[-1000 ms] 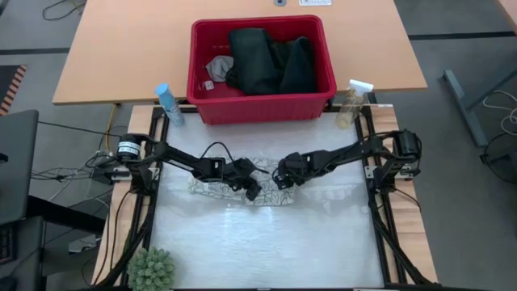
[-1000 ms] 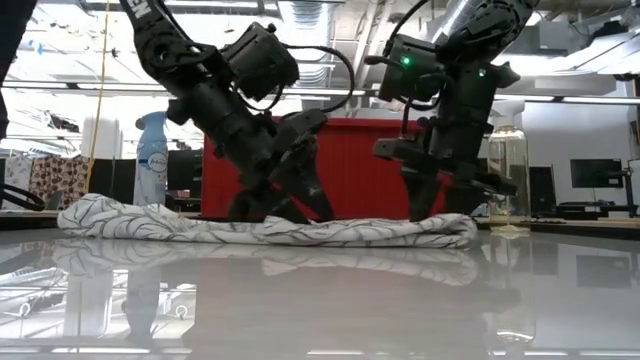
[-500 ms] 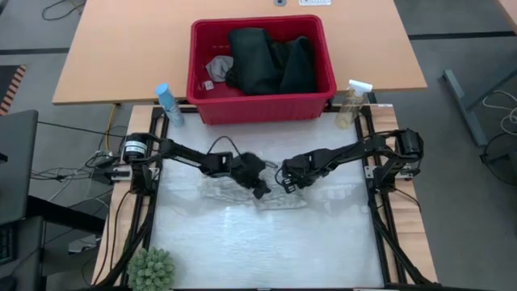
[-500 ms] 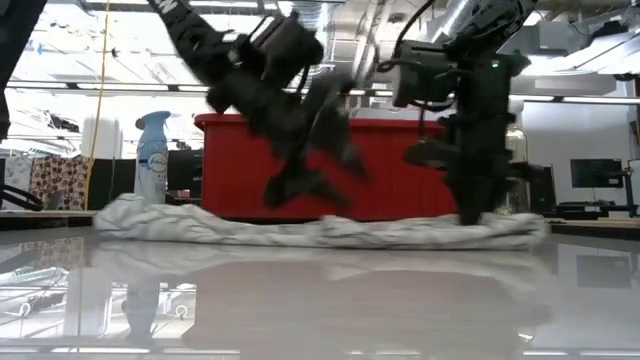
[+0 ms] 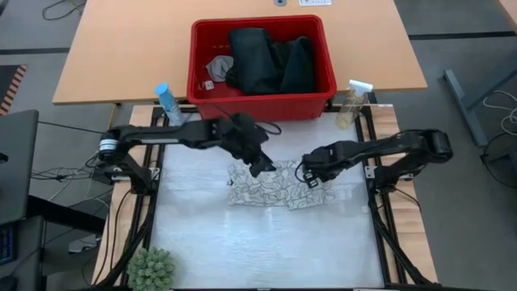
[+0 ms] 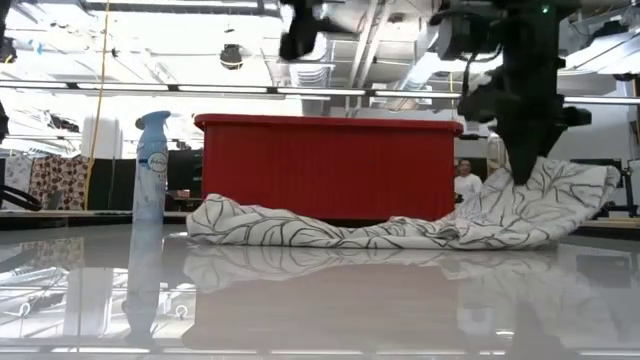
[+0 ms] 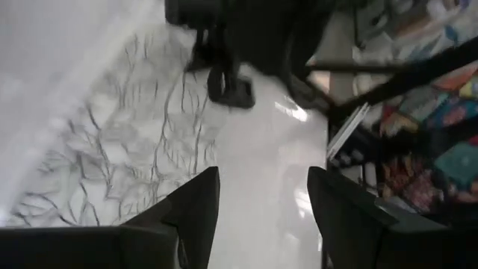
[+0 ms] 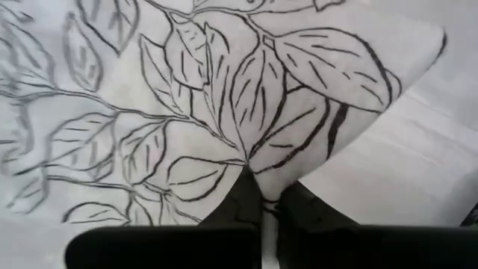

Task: Fold laundry
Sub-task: Fold the white-patterned shirt

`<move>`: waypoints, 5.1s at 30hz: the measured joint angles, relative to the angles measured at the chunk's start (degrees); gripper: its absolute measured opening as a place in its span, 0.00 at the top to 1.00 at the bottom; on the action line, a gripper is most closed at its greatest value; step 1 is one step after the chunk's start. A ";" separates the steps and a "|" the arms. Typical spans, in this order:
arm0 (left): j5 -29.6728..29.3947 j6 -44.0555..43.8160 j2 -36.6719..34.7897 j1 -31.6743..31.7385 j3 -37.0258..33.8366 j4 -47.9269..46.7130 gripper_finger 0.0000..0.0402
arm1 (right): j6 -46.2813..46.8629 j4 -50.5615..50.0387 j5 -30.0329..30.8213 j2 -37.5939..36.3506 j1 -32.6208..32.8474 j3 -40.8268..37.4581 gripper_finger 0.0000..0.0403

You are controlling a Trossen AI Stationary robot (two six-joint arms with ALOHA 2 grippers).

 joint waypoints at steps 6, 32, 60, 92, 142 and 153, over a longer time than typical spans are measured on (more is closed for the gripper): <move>-5.62 0.01 -6.46 -2.14 7.71 -1.80 0.52 | -0.15 6.12 -2.74 -2.38 -0.01 0.37 0.92; -37.11 -16.16 -16.57 -22.65 -20.16 -22.76 0.67 | -9.71 8.92 -1.25 13.01 1.05 22.05 0.92; -23.74 -28.11 0.72 -21.47 -42.16 14.31 1.00 | -12.18 0.71 0.59 9.77 1.03 22.10 0.92; -10.36 -0.27 11.69 -16.40 4.11 -27.65 1.00 | -12.25 -4.57 2.66 4.29 0.78 22.89 0.92; -24.37 -18.48 6.75 -24.44 -32.74 13.26 1.00 | -21.95 34.26 -13.09 22.30 5.13 24.63 0.75; -22.48 -18.28 6.77 -24.46 -32.71 14.48 1.00 | -28.47 39.33 -17.63 23.99 5.88 24.65 0.55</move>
